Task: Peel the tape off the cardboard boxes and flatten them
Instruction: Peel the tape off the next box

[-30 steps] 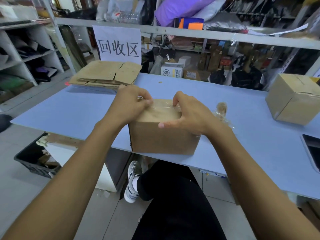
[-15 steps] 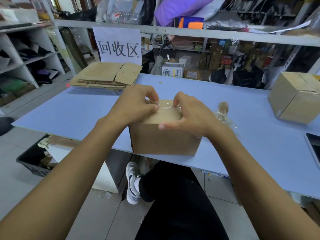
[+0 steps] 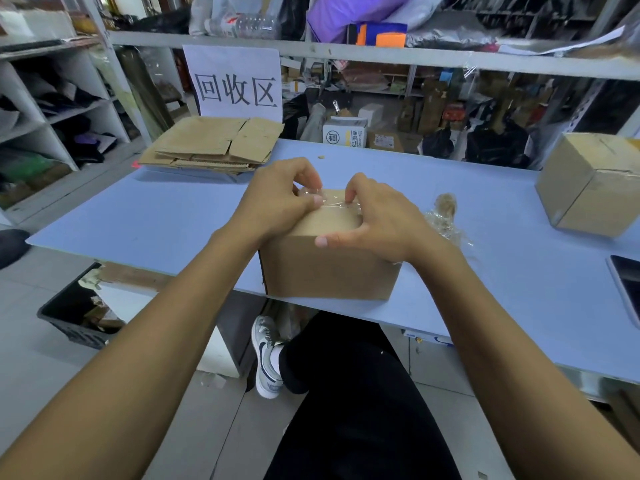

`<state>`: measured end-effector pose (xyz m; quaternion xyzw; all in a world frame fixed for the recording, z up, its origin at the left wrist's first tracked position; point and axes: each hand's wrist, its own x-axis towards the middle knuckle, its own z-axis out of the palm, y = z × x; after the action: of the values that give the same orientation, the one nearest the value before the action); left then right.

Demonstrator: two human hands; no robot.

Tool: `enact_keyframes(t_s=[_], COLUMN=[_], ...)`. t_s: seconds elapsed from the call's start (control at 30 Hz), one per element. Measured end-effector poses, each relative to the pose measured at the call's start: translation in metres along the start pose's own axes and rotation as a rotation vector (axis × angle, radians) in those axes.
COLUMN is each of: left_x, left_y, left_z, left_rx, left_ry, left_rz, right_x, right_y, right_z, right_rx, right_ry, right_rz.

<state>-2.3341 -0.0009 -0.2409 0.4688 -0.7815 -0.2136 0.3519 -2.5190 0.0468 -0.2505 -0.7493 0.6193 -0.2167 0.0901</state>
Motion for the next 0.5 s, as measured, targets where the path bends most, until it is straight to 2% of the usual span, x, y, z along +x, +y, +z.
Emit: enact_keyframes(t_s=[0.1,0.33,0.4,0.5], left_x=[0.01,0.012,0.011,0.012], left_y=[0.009,0.008,0.005,0.005], left_z=[0.001,0.008,0.009,0.01], left_rx=[0.089,-0.3,-0.329,-0.329], left_ry=[-0.018,-0.037,-0.041,0.0], left_rz=[0.007,-0.008,-0.028,-0.048], right_x=[-0.001,-0.001,-0.001,-0.003], right_y=[-0.002,-0.001,-0.002,0.0], right_z=[-0.001,0.001,0.0,-0.006], right_rx=[-0.008,-0.102,-0.016,0.273], right_ry=[0.013,0.001,0.002,0.023], right_rz=[-0.016,-0.045,-0.003,0.057])
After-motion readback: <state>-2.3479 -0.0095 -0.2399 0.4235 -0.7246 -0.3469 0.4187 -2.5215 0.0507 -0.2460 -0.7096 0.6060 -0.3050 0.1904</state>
